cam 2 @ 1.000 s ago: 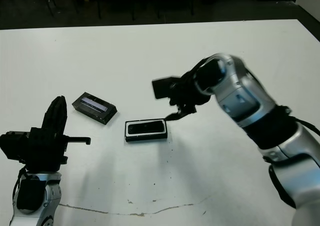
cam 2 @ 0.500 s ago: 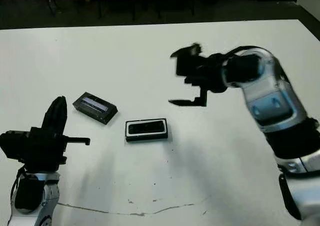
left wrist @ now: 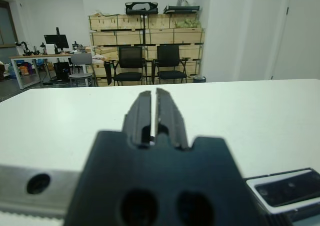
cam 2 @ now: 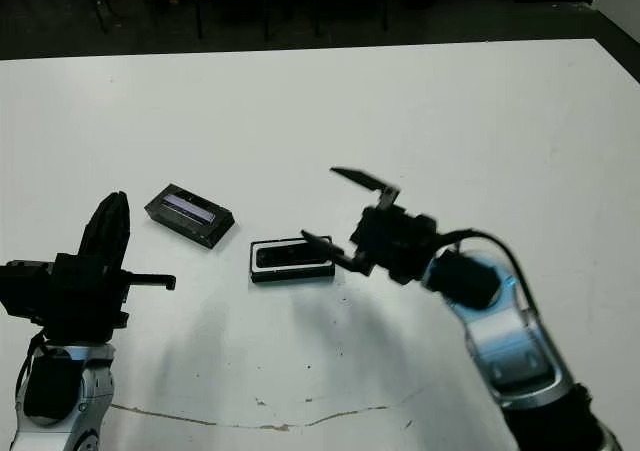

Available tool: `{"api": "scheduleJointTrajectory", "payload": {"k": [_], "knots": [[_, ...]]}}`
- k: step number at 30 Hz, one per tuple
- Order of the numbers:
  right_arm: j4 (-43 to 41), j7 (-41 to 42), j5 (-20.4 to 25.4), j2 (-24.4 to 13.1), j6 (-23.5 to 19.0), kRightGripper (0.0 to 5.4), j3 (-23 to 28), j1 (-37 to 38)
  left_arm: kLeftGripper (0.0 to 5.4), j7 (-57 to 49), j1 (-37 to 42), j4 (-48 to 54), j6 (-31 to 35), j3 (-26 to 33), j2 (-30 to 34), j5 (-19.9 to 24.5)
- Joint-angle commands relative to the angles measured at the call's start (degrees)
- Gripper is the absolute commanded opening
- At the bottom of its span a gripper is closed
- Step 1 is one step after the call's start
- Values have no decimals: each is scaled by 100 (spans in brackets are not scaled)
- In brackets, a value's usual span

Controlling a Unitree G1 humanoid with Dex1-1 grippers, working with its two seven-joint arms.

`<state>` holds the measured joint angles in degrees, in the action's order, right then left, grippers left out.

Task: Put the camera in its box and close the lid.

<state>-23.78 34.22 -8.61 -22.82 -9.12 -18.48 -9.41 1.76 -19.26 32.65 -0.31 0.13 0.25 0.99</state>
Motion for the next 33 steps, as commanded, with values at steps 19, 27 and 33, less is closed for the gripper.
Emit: {"api": "scheduleJointTrajectory", "payload": {"k": [19,27,33], "knots": [[681,-335,-1471,-42,542,1,-966,344,0,31,-118,-48,200,9,49,5],[910,-271,-1756,-205,702,1,-1057,404,0,27,-78,-88,239,46,52,38],[882,-165,-1937,-279,638,1,-1113,492,0,36,-42,-116,210,65,57,46]]}}
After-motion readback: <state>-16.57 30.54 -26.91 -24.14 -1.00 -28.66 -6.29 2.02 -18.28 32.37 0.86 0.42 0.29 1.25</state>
